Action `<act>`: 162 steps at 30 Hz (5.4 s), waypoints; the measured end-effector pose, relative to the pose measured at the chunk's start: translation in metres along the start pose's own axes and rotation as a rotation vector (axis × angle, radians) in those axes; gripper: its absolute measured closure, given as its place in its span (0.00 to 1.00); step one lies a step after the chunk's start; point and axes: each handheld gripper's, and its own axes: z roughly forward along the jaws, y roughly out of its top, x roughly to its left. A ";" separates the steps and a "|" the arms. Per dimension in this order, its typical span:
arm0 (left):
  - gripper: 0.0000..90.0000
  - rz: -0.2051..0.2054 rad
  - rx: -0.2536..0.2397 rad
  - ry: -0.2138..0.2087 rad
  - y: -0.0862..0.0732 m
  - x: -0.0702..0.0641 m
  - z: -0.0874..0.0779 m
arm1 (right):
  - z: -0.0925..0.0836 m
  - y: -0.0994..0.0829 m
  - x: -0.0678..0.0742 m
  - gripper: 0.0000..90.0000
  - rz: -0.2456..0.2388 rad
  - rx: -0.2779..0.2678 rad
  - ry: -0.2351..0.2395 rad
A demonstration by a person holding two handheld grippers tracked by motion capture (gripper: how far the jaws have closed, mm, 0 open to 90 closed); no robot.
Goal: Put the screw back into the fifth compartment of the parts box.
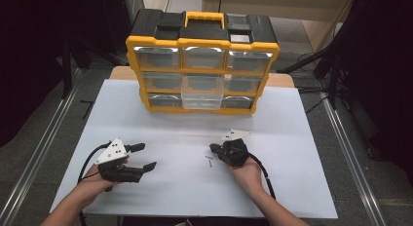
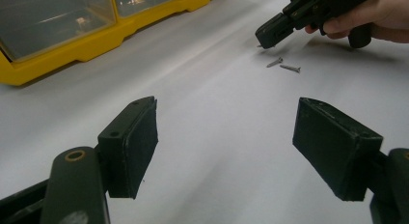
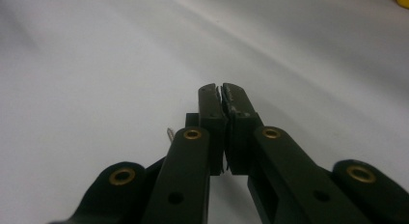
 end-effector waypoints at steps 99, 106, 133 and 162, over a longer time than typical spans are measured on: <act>0.27 -0.017 -0.008 0.006 0.000 0.002 -0.001 | -0.071 0.079 0.001 0.99 0.023 -0.216 0.073; 0.27 -0.012 -0.007 0.011 0.000 0.002 0.000 | -0.076 0.088 0.002 0.99 0.008 -0.222 0.071; 0.27 -0.023 -0.010 0.007 -0.001 0.004 -0.001 | -0.089 0.115 0.003 0.99 0.026 -0.247 0.098; 0.27 -0.036 -0.008 0.011 -0.002 0.006 -0.001 | -0.095 0.151 -0.002 0.99 0.031 -0.297 0.079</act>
